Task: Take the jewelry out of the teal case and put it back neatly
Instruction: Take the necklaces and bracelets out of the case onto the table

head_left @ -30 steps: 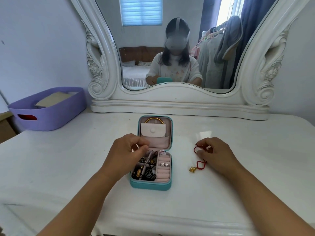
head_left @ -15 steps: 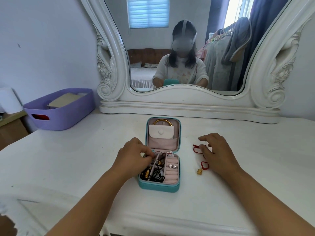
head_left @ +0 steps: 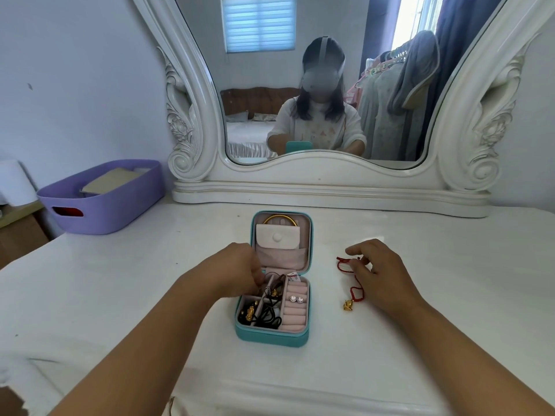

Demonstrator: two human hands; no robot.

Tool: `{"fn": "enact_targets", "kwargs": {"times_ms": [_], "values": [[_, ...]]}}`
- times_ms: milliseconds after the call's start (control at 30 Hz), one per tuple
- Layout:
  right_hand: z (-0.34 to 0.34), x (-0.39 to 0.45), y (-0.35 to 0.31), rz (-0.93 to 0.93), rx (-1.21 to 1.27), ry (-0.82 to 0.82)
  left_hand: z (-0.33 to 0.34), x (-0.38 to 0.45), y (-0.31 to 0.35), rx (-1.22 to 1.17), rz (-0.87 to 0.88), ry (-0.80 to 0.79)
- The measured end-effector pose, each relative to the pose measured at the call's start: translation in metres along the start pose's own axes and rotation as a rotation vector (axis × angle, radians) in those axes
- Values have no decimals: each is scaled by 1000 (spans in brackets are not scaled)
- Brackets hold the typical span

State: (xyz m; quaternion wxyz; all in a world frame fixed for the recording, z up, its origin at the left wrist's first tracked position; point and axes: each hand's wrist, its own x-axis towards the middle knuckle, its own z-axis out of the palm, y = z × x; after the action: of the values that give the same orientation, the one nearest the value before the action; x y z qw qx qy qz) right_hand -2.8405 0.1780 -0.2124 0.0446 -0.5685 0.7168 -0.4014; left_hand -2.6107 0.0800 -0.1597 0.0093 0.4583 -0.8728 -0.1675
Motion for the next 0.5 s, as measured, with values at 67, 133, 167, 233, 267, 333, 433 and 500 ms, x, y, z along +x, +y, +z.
{"fn": "enact_targets", "kwargs": {"times_ms": [67, 133, 167, 233, 267, 333, 433, 500], "values": [[1, 0, -2, 5, 11, -5, -1, -2, -1, 39, 44, 1], [1, 0, -2, 4, 21, -11, -1, -3, -2, 92, 91, -4], [1, 0, -2, 3, 25, -11, 0, -4, -3, 116, 109, -6], [0, -1, -2, 2, 30, -5, 0, -5, -6, 139, 133, 9], [-1, -1, -2, -1, 33, 0, 0, -7, -8, 125, 130, 26], [-2, -1, -3, -12, 47, 16, -5, -13, -12, 74, 129, 82], [-6, -1, -8, -61, 103, 81, -16, -22, -14, -39, 203, 274], [-10, -1, -18, -108, 148, 131, -23, -27, -9, -147, 241, 402]]}}
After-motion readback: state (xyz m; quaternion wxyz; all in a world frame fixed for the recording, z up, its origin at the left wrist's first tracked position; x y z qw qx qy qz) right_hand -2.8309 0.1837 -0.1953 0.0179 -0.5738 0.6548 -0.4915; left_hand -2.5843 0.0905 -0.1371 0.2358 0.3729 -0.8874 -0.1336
